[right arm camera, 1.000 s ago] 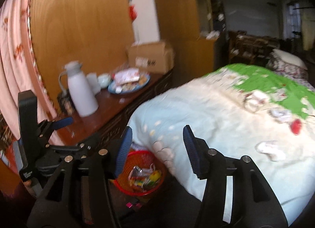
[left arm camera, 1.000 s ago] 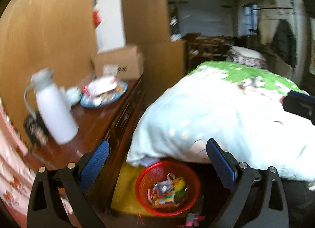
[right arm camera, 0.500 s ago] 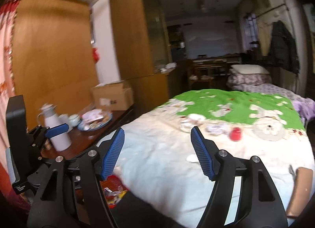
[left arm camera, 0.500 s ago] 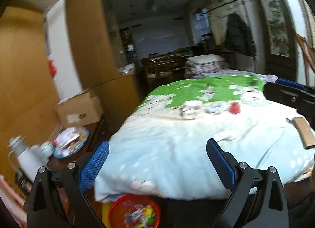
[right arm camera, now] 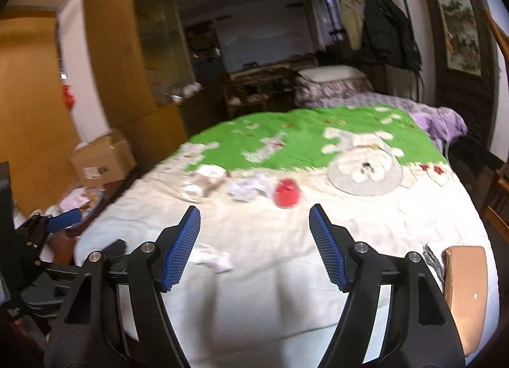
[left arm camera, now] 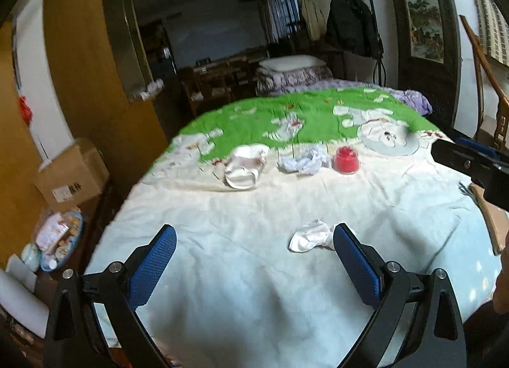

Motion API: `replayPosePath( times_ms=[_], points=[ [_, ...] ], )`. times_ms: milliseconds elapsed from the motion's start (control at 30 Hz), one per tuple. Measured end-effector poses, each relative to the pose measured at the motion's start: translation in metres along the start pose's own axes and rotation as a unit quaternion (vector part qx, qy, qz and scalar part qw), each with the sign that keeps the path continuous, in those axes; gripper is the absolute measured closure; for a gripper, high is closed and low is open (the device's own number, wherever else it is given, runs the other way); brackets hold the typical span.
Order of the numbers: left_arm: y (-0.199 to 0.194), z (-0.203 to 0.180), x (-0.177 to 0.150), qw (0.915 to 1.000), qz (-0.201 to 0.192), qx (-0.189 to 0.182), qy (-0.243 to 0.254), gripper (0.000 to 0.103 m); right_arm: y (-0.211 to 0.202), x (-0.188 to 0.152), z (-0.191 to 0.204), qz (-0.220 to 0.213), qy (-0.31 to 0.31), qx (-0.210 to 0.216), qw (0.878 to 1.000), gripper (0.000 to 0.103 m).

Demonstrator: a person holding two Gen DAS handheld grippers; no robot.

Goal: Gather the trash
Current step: 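Move both tools back over the bed toward the remaining trash, then grasp the white cloth with the left tool while the right tool grasps the red cup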

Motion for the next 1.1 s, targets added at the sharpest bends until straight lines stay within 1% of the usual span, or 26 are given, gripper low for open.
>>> replayPosePath(
  times_ms=[133,267,333,433,567,633,767,867,900,933,1000,1067,1100],
  points=[
    [0.031,0.001,-0.007,0.9991,0.035,-0.02,-0.008,0.006,0.038,-0.007,-0.021,0.034,0.017,-0.021,0.999,0.034],
    [0.06,-0.002,-0.019,0.9955,0.073,-0.058,-0.014,0.006,0.07,-0.016,-0.036,0.06,0.028,-0.042,0.997,0.034],
    [0.074,-0.008,-0.023,0.9922,0.09,-0.085,-0.016,0.006,0.082,-0.02,-0.042,0.07,0.036,-0.049,0.996,0.034],
    [0.087,-0.016,-0.026,0.9876,0.109,-0.112,-0.019,0.006,0.098,-0.024,-0.053,0.079,0.049,-0.059,0.994,0.034],
    [0.111,-0.03,-0.026,0.9786,0.139,-0.149,-0.029,0.006,0.112,-0.029,-0.06,0.083,0.049,-0.077,0.992,0.033],
    [0.12,-0.039,-0.028,0.9767,0.147,-0.154,-0.022,0.006,0.118,-0.034,-0.064,0.093,0.056,-0.076,0.991,0.032],
    [0.138,-0.051,-0.03,0.9752,0.161,-0.152,-0.008,0.006,0.126,-0.039,-0.074,0.11,0.086,-0.061,0.988,0.032],
    [0.145,-0.049,-0.028,0.9771,0.153,-0.147,-0.015,0.007,0.128,-0.041,-0.076,0.116,0.096,-0.056,0.987,0.032],
    [0.147,-0.047,-0.026,0.9783,0.148,-0.144,-0.02,0.017,0.128,-0.042,-0.076,0.116,0.097,-0.054,0.987,0.031],
    [0.148,-0.045,-0.024,0.9784,0.145,-0.146,-0.023,0.025,0.129,-0.042,-0.076,0.117,0.097,-0.053,0.987,0.031],
    [0.149,-0.038,-0.021,0.978,0.139,-0.152,-0.031,0.053,0.13,-0.042,-0.075,0.118,0.095,-0.053,0.987,0.03],
    [0.149,-0.029,-0.018,0.9781,0.133,-0.155,-0.039,0.066,0.129,-0.043,-0.074,0.119,0.094,-0.054,0.987,0.03],
    [0.148,-0.021,-0.016,0.9781,0.13,-0.155,-0.048,0.069,0.13,-0.042,-0.074,0.119,0.093,-0.055,0.987,0.03]
  ],
)
Point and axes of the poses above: each gripper's, at about its wrist camera, not at the fingertips, and y roughly the way its jaws point, z to its left, x to its top, the point moved 2 cm from there along y, roughly the way its jaws point, and after that the axes turned 1 degree about -y, right-handed, at the moved point
